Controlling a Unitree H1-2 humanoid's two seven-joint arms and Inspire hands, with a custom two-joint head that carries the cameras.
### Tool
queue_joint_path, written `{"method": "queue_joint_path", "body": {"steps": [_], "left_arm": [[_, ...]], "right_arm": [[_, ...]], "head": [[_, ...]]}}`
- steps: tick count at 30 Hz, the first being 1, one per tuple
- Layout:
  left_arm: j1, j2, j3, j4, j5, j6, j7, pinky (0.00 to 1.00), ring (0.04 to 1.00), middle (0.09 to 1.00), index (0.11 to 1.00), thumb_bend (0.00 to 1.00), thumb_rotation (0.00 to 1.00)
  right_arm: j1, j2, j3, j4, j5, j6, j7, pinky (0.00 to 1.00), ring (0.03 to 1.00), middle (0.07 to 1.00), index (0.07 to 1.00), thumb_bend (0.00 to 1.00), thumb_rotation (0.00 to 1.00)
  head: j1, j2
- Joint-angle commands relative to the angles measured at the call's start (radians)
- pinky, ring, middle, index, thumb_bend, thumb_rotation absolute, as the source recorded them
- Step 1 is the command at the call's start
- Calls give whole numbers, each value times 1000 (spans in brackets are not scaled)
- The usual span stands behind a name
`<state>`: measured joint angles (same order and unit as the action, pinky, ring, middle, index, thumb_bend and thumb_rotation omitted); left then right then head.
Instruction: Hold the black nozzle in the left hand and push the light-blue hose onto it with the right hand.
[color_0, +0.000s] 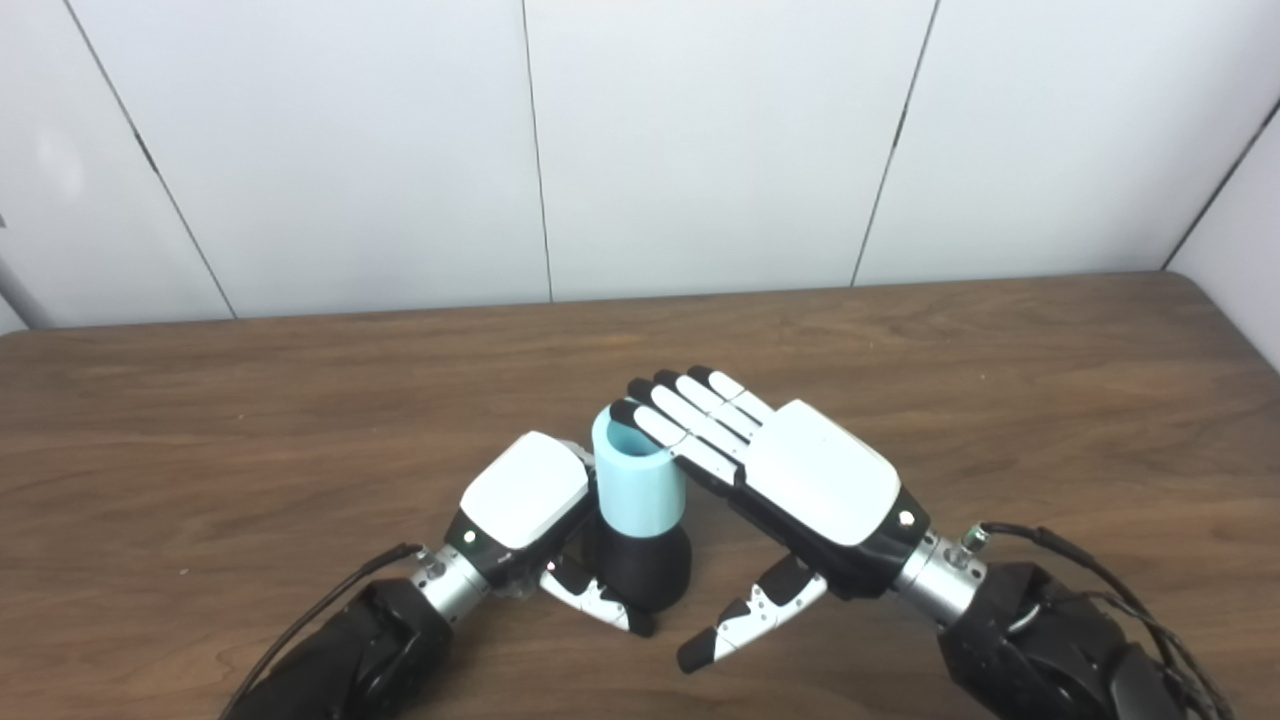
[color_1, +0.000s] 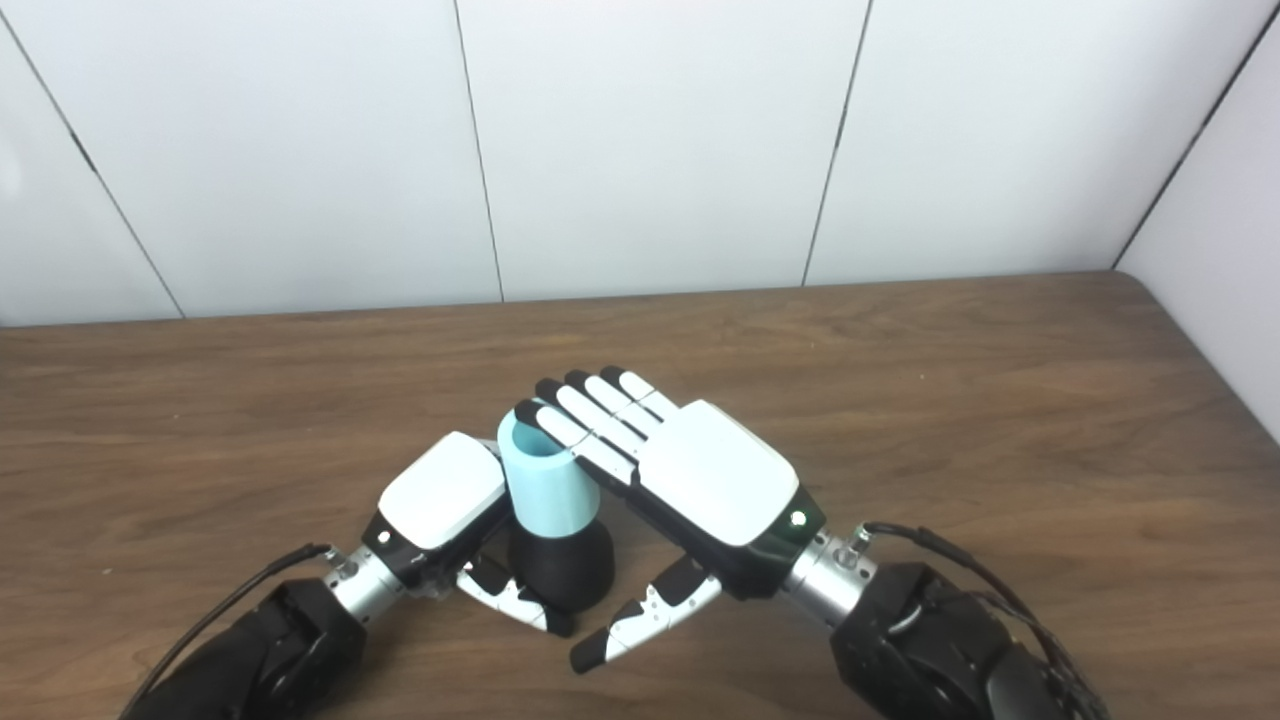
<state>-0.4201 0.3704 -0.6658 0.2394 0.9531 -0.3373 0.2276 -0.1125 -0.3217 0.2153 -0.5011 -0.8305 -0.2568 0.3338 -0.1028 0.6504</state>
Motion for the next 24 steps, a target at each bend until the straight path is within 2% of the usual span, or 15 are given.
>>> {"method": "queue_joint_path", "body": {"steps": [1, 9, 16, 19, 24], "left_arm": [[42, 9, -49, 49, 56, -12, -76, 452, 476, 476, 474, 504, 0], [39, 12, -52, 58, 61, -19, -64, 444, 472, 467, 484, 504, 0], [37, 13, -54, 57, 63, -19, -65, 441, 472, 468, 482, 504, 0], [37, 13, -55, 55, 62, -17, -71, 444, 472, 472, 479, 504, 0], [39, 11, -54, 55, 59, -16, -70, 445, 470, 472, 481, 505, 0]], "right_arm": [[-24, 0, -15, 1, 57, -38, -55, 1000, 1000, 995, 965, 972, 833], [-28, 10, -29, 45, 90, -119, -152, 985, 1000, 922, 881, 893, 842], [-25, 31, -45, 67, 82, -181, -245, 906, 970, 844, 807, 850, 799], [-23, 34, -47, 61, 70, -178, -247, 921, 971, 851, 813, 838, 794], [-27, 32, -41, 33, 52, -134, -196, 964, 999, 894, 847, 851, 815]], "head": [[-1, 0], [-3, 0], [-4, 0], [-5, 0], [-4, 1]]}}
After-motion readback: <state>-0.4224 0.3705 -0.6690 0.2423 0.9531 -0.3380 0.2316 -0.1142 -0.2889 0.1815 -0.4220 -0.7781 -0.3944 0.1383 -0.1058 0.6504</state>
